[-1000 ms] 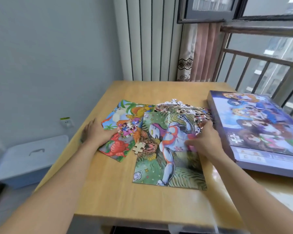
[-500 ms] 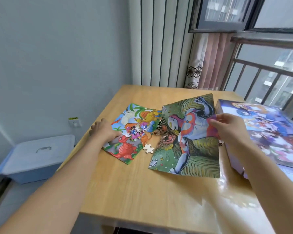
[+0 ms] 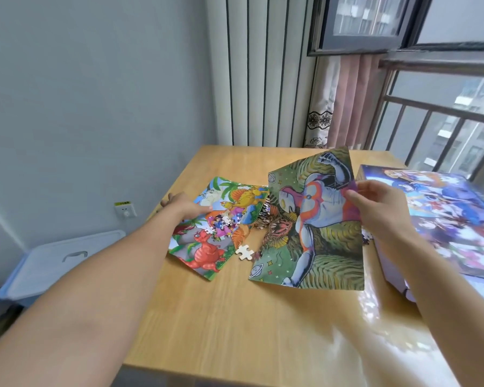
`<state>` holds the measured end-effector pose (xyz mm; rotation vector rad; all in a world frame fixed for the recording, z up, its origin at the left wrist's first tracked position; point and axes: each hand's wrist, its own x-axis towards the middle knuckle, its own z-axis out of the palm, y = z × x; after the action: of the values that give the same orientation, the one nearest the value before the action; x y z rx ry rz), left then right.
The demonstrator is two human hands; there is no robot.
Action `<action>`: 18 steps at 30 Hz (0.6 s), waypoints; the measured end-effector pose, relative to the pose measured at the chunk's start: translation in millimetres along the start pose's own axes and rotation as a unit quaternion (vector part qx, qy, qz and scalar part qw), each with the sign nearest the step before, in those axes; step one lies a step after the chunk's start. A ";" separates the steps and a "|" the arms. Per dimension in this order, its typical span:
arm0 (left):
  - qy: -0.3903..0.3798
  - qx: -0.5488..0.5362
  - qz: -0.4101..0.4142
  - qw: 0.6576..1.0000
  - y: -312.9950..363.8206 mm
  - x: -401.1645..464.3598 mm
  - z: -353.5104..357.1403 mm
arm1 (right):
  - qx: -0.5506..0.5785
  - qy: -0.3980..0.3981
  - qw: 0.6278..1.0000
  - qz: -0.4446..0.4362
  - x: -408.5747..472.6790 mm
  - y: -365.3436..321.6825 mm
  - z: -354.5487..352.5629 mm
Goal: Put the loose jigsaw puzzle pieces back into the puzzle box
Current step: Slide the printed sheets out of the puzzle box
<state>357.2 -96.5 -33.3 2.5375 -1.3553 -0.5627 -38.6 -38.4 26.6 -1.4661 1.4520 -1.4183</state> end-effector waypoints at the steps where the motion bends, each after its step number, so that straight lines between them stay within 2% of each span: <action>1: 0.006 -0.005 -0.003 1.000 0.3 3.8 1.3 | -0.019 0.010 0.999 -0.027 1.9 -2.4 -1.3; 7: -0.012 -0.073 -0.020 0.997 0.6 28.1 7.3 | -0.083 0.021 0.986 -0.143 10.3 -31.2 -3.9; 11: -0.045 -0.171 -0.002 0.984 16.1 6.2 -3.5 | -0.106 0.023 0.978 -0.177 16.6 -44.3 -5.9; 15: -0.051 -0.200 0.066 0.976 25.5 -4.5 -13.1 | -0.113 0.018 0.977 -0.179 19.4 -48.3 -10.1; 18: 0.005 -0.230 0.135 0.964 38.4 -20.9 -44.1 | -0.105 0.027 0.975 -0.192 20.0 -51.6 -16.6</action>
<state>336.5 -100.2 25.1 1.9494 -1.3492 -0.7092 -43.8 -43.2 83.9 -1.9376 1.4385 -1.5765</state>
